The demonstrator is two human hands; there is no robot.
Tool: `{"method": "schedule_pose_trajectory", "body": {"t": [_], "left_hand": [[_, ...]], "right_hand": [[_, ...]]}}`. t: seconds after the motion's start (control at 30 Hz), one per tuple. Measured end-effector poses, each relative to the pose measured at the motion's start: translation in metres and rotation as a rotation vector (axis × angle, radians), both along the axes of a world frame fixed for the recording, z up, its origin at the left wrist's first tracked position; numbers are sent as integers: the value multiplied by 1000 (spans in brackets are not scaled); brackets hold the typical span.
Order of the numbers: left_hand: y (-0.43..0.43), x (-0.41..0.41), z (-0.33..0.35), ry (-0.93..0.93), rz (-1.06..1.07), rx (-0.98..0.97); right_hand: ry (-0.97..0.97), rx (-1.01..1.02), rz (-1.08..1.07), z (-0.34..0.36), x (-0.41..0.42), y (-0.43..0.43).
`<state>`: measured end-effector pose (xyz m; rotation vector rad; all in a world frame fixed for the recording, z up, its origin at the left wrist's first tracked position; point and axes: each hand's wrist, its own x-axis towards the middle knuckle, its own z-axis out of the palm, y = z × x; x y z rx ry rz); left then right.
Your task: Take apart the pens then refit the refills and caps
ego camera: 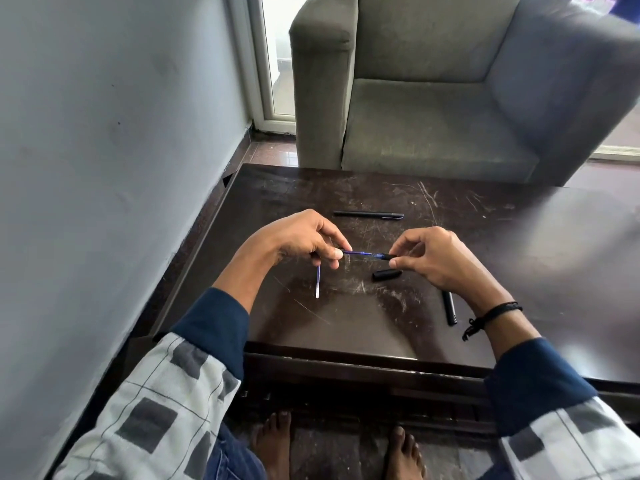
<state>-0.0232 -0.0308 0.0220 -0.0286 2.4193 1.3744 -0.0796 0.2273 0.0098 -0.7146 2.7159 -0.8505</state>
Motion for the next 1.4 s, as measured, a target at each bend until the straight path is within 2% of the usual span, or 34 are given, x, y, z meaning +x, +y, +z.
{"method": "schedule_pose_trajectory", "body": {"t": [0.33,0.97,1.4], "left_hand": [[7,-1,-1,-27,-27,-55],[10,0,-2,-34,6,-68],[13,-1,-6,-40,9,-25]], "right_hand": [[17,44,29,-4,2,-6],[27,-10,35,-8,3,-13],[7,-26,70,-10,6,-18]]}}
